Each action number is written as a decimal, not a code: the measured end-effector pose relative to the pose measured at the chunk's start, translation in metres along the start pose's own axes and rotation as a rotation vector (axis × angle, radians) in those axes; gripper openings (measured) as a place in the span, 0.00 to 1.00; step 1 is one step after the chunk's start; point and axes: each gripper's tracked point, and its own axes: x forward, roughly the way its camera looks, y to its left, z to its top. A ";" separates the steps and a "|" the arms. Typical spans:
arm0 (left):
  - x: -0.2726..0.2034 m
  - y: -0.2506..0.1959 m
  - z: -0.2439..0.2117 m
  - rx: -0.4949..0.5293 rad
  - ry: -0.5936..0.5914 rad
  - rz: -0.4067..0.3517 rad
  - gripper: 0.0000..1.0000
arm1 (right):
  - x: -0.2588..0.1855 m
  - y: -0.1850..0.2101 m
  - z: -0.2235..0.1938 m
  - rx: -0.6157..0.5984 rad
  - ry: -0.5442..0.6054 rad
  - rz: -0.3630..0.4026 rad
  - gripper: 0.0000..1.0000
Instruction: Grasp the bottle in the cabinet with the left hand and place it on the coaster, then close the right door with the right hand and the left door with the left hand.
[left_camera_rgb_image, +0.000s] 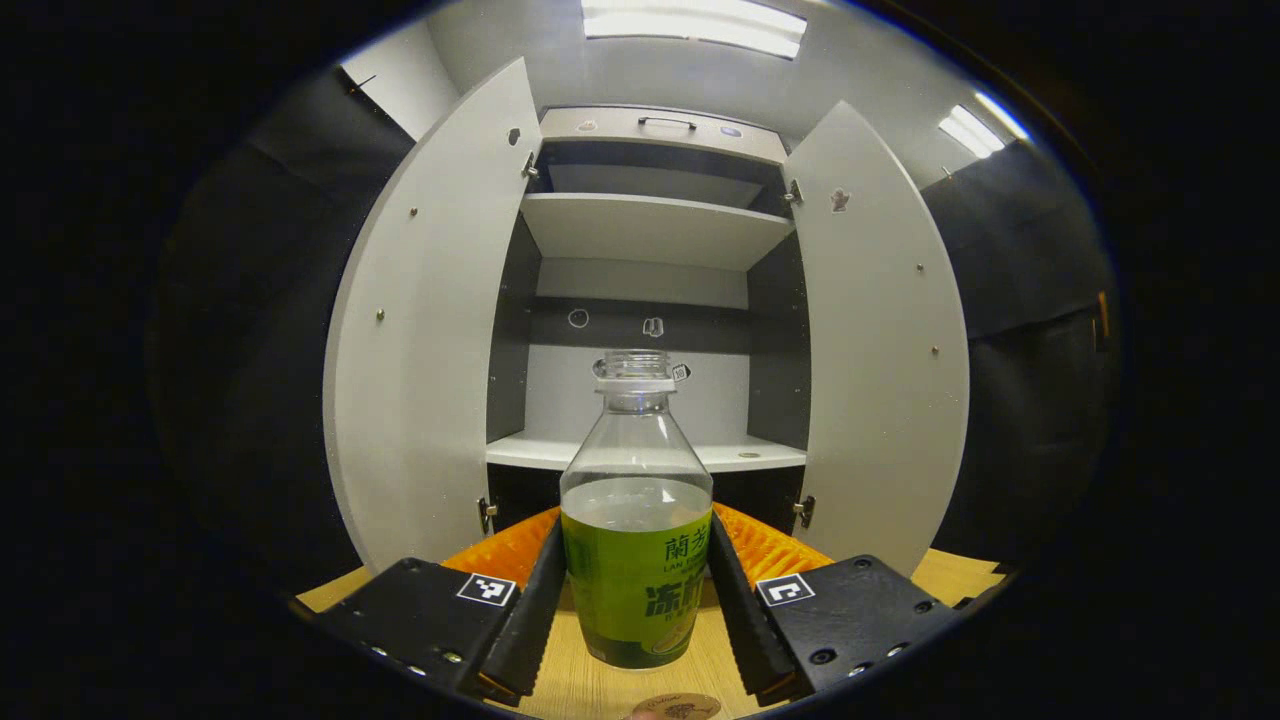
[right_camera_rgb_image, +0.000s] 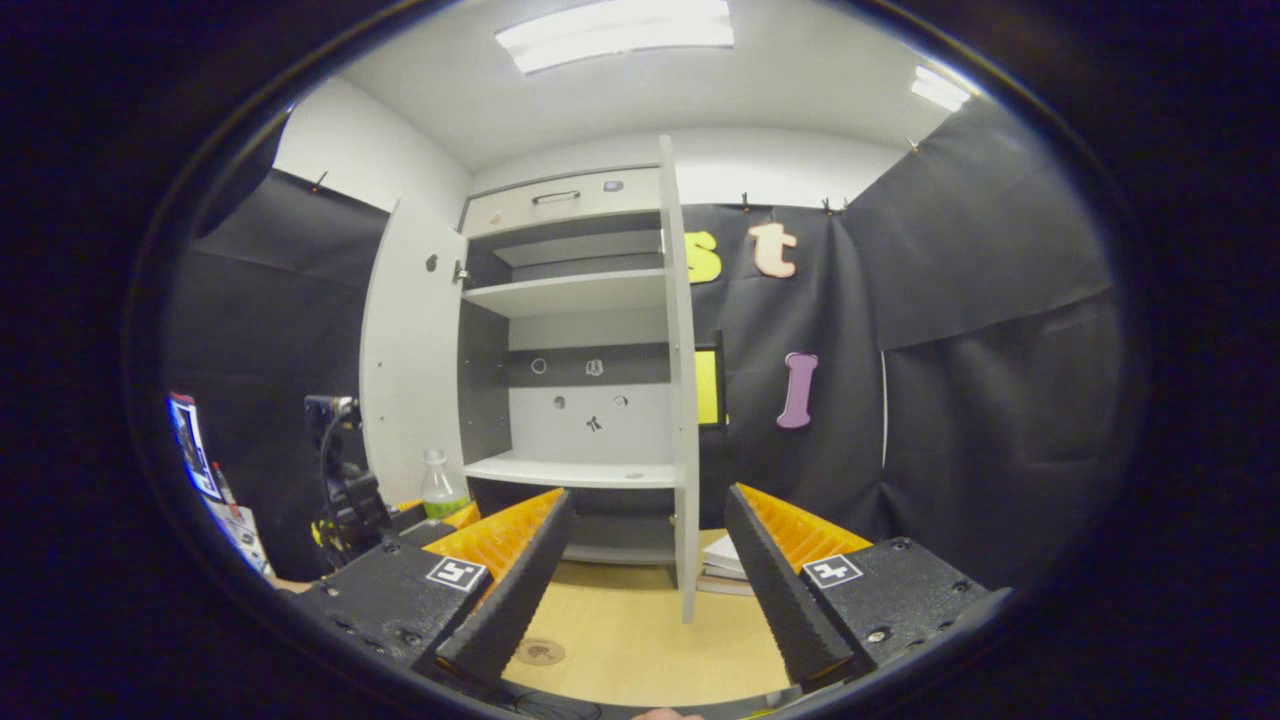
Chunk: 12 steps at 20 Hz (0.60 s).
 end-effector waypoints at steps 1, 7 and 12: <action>-0.005 -0.007 -0.012 0.016 -0.001 0.001 0.72 | -0.002 0.001 0.003 0.015 -0.004 -0.006 0.98; -0.025 -0.047 -0.095 0.128 0.024 -0.025 0.72 | -0.017 -0.014 0.021 -0.022 -0.008 -0.065 1.00; -0.027 -0.067 -0.142 0.230 -0.007 -0.008 0.72 | -0.025 -0.025 0.032 -0.032 -0.014 -0.108 0.99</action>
